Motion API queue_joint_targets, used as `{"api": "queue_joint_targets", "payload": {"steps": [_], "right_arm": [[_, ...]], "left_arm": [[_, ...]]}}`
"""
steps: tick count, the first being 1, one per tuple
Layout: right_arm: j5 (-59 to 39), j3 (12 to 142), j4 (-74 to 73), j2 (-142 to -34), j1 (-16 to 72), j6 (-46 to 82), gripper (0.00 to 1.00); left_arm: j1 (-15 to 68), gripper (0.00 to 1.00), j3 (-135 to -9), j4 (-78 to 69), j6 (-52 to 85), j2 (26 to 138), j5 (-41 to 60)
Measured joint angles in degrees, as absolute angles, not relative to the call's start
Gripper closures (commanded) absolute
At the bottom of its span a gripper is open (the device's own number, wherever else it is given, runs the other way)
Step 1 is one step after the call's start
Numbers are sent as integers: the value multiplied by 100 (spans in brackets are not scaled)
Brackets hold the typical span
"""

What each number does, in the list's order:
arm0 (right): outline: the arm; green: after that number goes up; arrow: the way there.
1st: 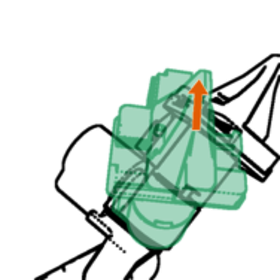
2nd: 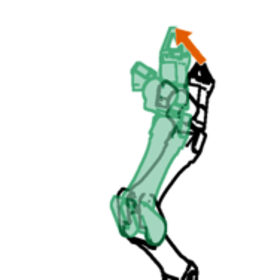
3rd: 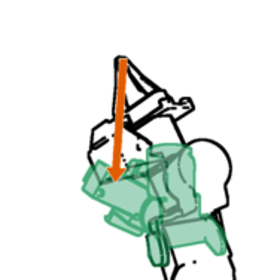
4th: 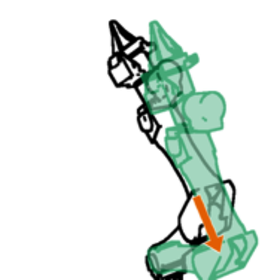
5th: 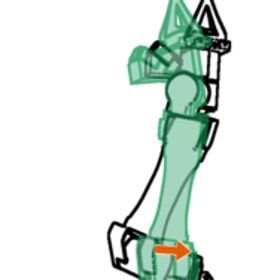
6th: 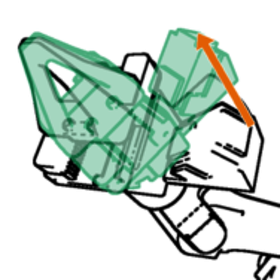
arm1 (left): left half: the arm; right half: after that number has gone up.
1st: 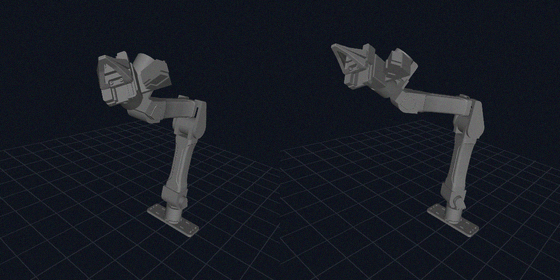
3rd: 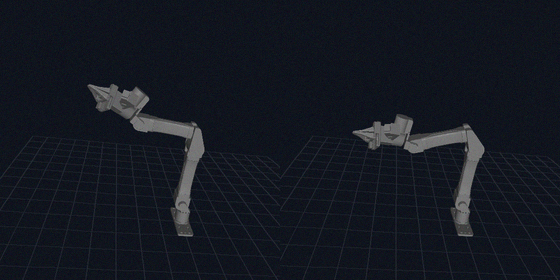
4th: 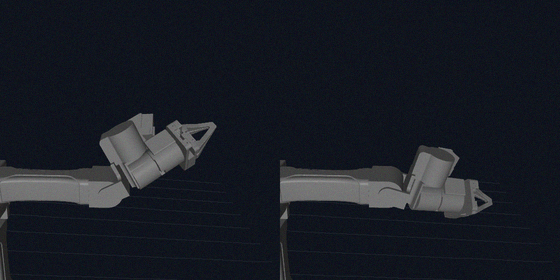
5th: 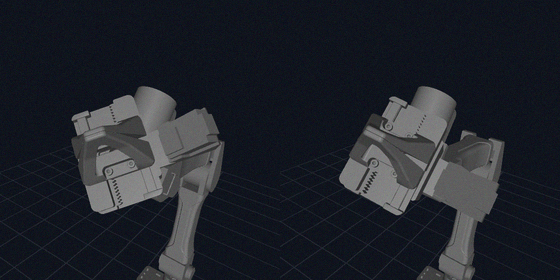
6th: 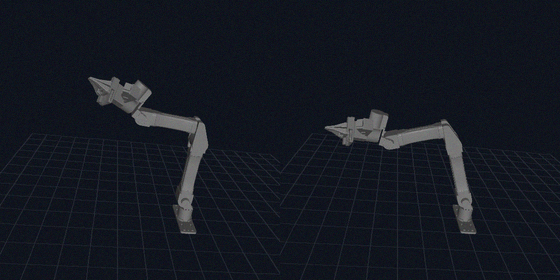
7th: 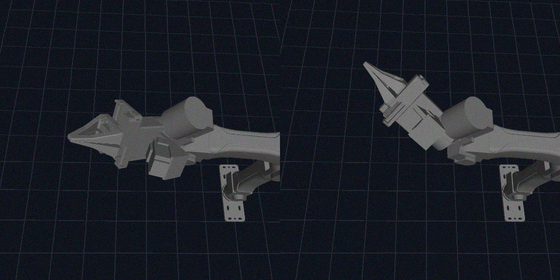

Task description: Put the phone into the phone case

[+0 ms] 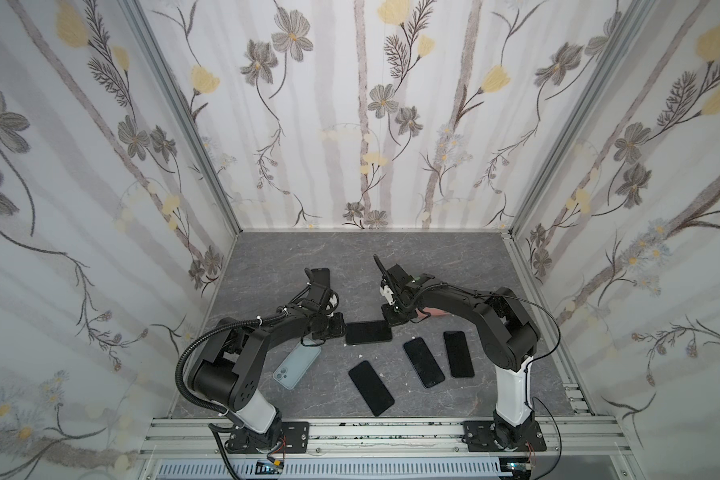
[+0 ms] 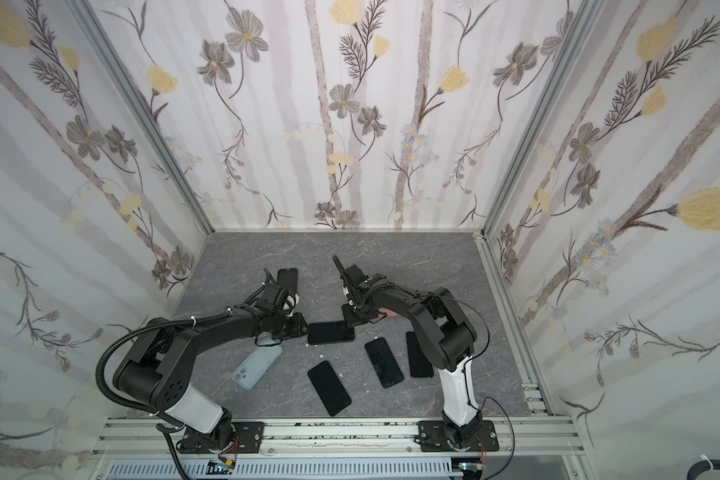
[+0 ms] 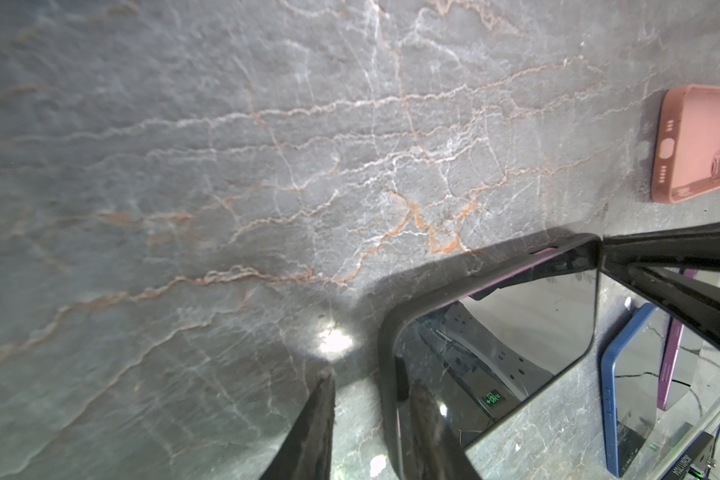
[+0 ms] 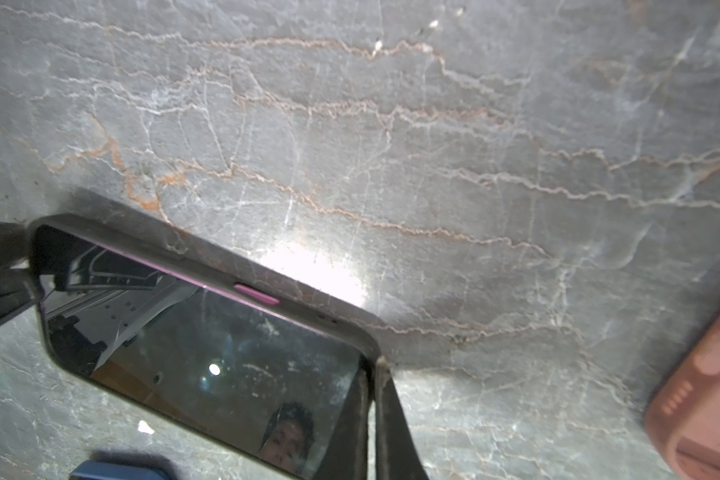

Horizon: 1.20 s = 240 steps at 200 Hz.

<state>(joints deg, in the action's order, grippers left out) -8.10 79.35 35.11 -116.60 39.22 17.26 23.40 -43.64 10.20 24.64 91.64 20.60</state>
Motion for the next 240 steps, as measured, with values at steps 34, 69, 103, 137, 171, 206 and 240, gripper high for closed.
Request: {"api": "queue_joint_targets", "payload": {"steps": [34, 69, 103, 137, 171, 206, 240], "right_arm": [[-497, 8226, 3791, -11563, 4056, 1549, 80], [-412, 8503, 3817, -11115, 4152, 1138, 67], [-353, 8344, 3500, -10532, 4156, 552, 50], [-517, 8130, 3092, -10130, 4171, -336, 44], [-1004, 8097, 3022, -10171, 4198, -1573, 41], [-1500, 8001, 3155, -10326, 4270, -2886, 7], [-1660, 8141, 3238, -10626, 4348, -3621, 0]], "left_arm": [[2340, 66, -4456, 1098, 2438, 9050, 1959], [2338, 66, -4665, 1192, 2355, 8705, 1844], [2338, 65, -4770, 1354, 2099, 8051, 1632], [2340, 62, -4630, 1393, 1732, 7116, 1505], [2381, 54, -4322, 1387, 1157, 6167, 1509], [2578, 39, -3835, 1389, 460, 5253, 1636], [2856, 30, -3450, 1396, -183, 4574, 1699]]}}
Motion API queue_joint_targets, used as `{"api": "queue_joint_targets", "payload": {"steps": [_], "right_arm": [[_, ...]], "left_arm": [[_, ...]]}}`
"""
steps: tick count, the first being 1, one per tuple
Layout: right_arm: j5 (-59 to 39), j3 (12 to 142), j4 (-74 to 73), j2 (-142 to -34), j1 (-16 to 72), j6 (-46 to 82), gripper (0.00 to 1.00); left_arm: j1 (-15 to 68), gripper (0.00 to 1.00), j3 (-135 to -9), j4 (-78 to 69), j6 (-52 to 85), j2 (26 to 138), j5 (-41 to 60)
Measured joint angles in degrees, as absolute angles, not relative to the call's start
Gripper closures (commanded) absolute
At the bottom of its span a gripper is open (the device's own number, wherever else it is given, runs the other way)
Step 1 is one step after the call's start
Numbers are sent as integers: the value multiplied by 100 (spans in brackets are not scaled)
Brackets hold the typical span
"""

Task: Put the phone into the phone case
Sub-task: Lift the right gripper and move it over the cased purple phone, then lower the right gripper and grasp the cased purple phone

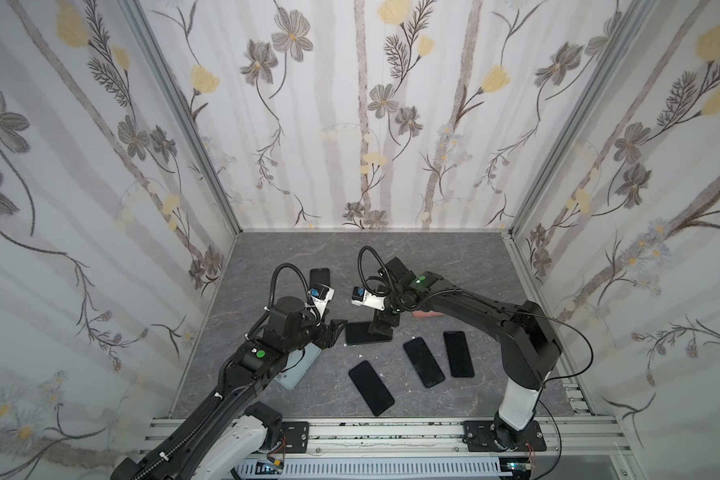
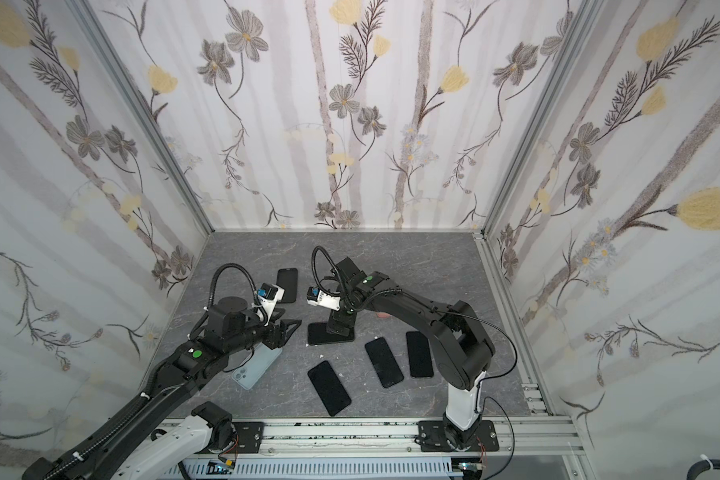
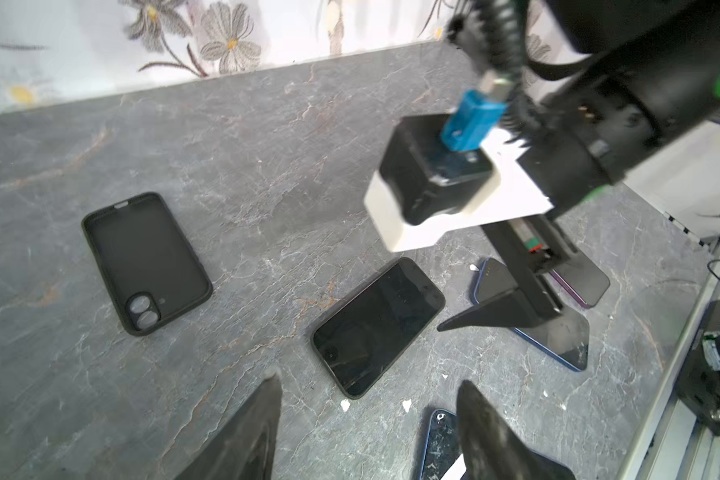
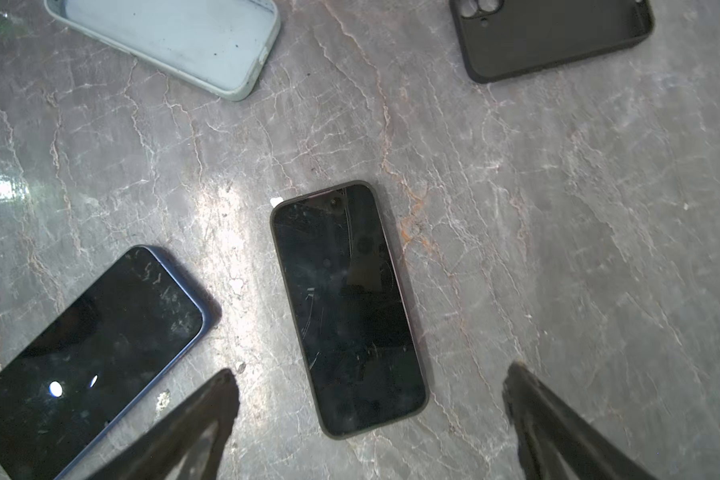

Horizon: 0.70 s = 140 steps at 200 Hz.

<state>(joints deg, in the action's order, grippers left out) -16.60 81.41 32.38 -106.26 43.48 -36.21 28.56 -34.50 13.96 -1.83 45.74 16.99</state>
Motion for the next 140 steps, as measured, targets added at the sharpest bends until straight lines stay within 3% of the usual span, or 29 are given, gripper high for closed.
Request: {"api": "queue_joint_targets", "payload": {"steps": [73, 140], "right_arm": [[-1459, 8482, 3457, -11338, 4493, -4296, 0], [-1306, 8390, 3459, -11605, 4517, -4545, 0]], "left_arm": [[3358, 19, -2869, 1599, -1470, 3933, 1282], [3514, 14, -2388, 1433, -1673, 3760, 578]]}}
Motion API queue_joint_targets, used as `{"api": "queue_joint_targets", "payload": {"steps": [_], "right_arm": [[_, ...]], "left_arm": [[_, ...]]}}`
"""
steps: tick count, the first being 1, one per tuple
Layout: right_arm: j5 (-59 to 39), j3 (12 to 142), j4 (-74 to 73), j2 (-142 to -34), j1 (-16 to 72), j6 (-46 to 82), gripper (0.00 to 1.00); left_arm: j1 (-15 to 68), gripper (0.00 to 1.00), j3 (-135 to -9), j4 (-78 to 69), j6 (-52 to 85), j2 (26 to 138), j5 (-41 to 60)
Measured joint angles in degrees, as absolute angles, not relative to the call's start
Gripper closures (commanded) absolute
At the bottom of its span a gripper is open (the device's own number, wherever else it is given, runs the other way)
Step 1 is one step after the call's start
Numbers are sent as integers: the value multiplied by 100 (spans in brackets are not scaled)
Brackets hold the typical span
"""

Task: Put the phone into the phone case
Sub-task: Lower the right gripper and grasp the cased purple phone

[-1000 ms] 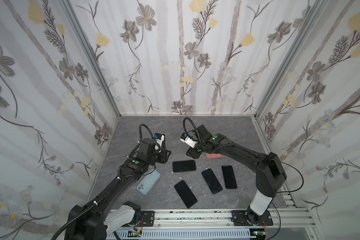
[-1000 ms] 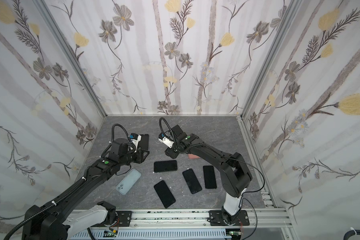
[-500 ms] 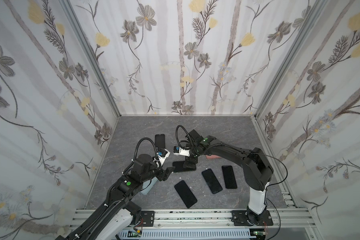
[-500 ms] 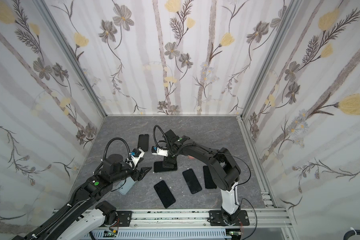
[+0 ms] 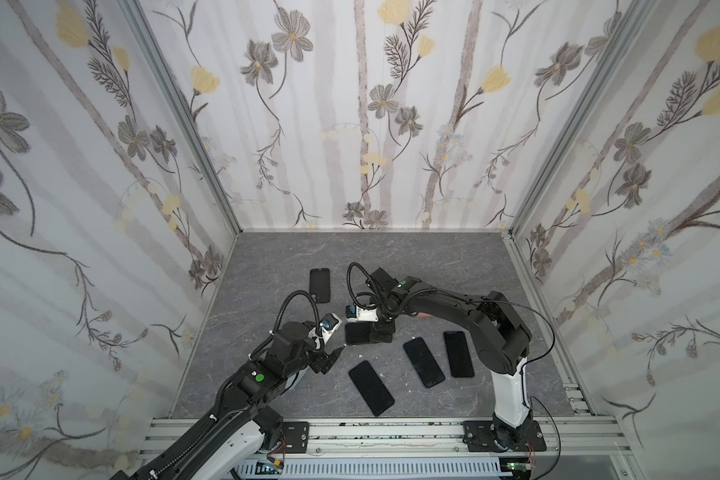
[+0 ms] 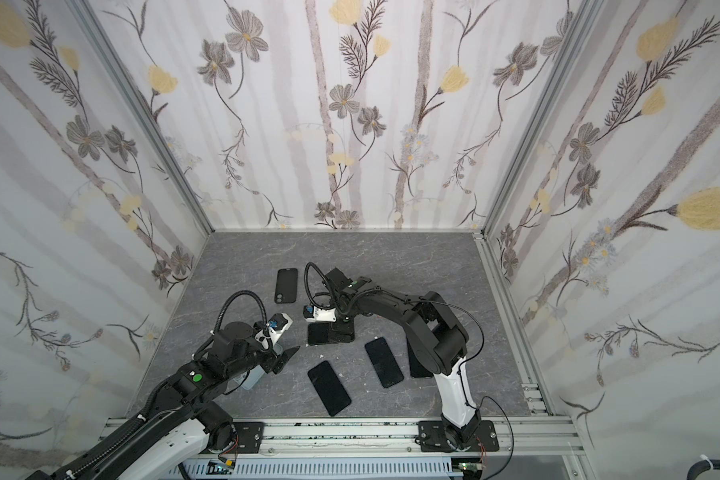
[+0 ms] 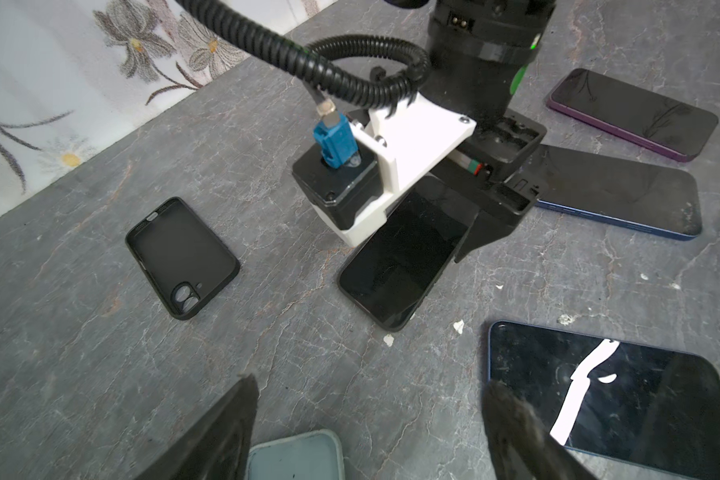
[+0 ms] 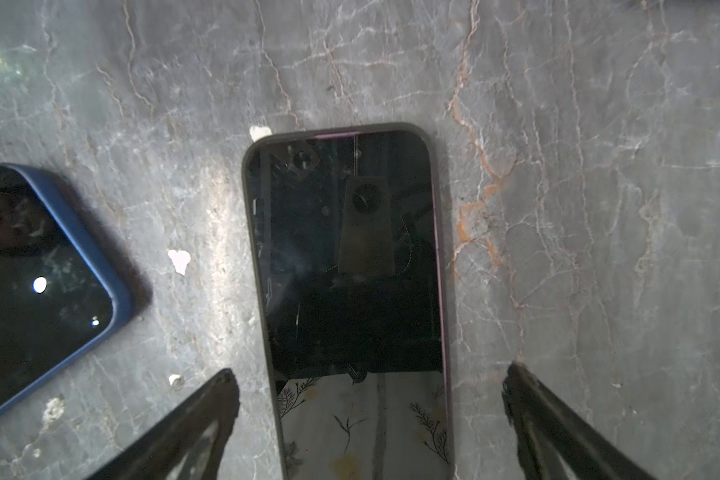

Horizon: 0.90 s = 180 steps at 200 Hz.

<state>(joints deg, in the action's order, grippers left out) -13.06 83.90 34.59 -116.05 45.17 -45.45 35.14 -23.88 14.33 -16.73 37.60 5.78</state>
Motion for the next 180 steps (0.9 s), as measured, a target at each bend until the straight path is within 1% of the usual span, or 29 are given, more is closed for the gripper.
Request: {"api": "queue_joint_targets", "payload": {"steps": [61, 105, 147, 180], "right_arm": [[-1100, 8291, 3356, -11802, 4663, -4552, 1], [-1166, 8396, 3437, -11917, 4652, -4504, 11], [-1168, 8702, 3656, -12130, 4652, -4348, 28], [-1162, 8969, 3675, -12300, 4552, -4071, 32]], "left_arm": [[3583, 11, -2071, 937, -1658, 3682, 281], [3605, 11, -2034, 805, -1653, 3872, 51], [3607, 11, -2034, 738, -1656, 3879, -252], [3607, 11, -2021, 668, -1653, 3793, -381]]}}
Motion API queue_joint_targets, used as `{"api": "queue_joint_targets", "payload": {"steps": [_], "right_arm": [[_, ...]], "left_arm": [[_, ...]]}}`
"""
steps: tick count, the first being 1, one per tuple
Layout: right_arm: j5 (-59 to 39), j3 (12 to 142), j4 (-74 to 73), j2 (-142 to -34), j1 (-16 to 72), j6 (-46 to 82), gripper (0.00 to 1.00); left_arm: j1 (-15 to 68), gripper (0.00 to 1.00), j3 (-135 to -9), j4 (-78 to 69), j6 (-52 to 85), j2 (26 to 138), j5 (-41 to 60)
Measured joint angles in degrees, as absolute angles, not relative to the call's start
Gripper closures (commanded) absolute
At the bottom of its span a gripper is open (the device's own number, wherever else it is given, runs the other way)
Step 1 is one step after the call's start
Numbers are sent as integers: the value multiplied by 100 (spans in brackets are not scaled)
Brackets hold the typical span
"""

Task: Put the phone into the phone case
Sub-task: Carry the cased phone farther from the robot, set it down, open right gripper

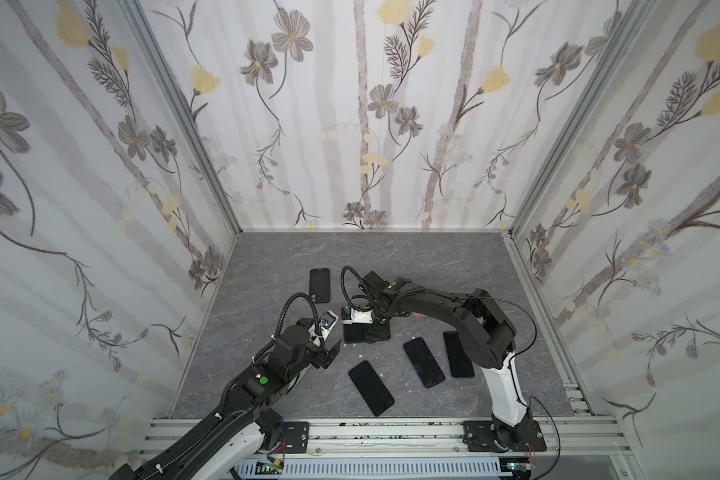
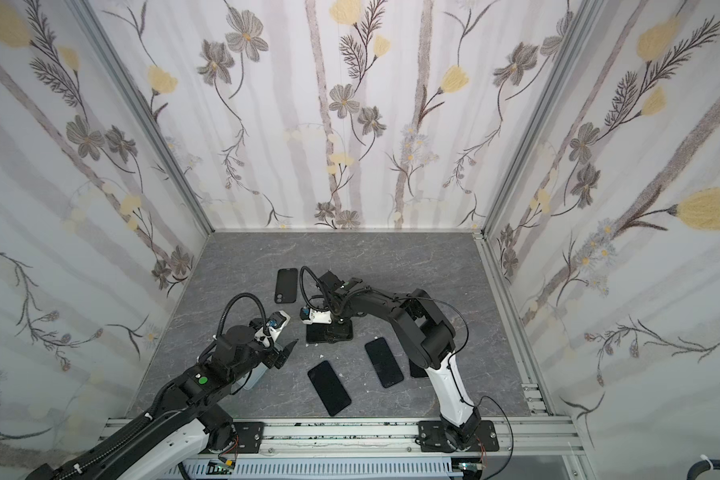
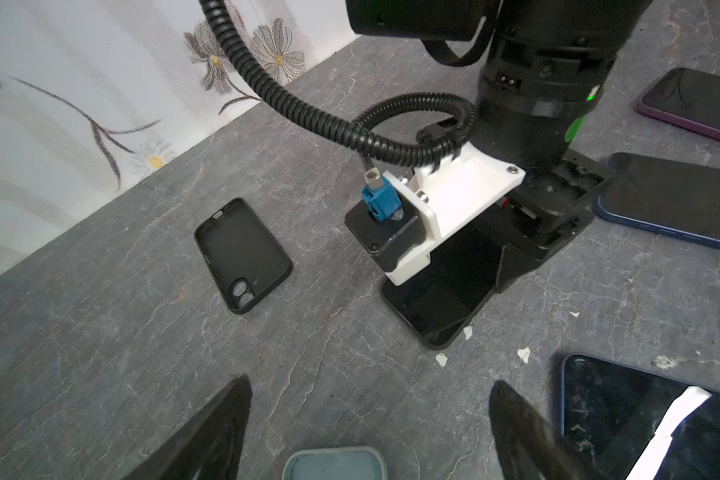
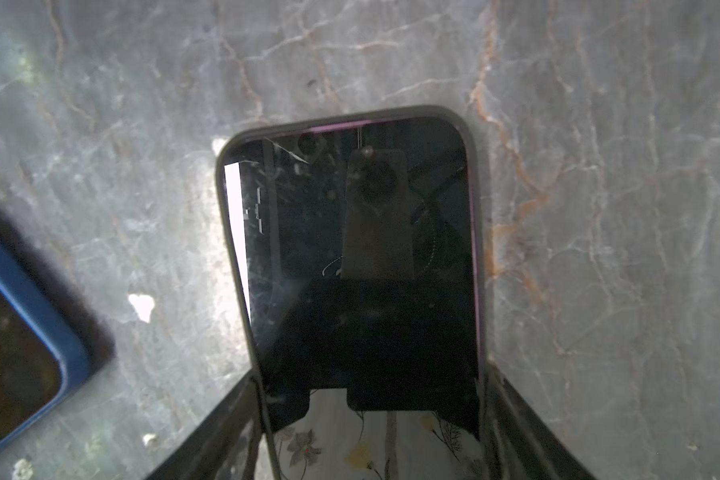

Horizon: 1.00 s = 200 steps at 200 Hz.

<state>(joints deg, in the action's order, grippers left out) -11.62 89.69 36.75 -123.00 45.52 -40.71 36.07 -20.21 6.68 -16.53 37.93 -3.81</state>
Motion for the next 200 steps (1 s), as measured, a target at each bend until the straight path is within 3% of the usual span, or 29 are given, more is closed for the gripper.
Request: {"api": "queue_joint_targets", "payload": {"steps": [55, 156, 200], "right_arm": [[-947, 10077, 3747, -12986, 4045, -3020, 32], [75, 12912, 3745, -14776, 3299, 152, 31], [552, 13205, 3474, -15039, 3114, 1170, 25]], "left_arm": [[3607, 10, -1977, 574, -1653, 3555, -687], [3607, 8, -1916, 303, -1632, 3413, -1055], [3607, 8, -1883, 266, -1625, 3330, -1094]]}}
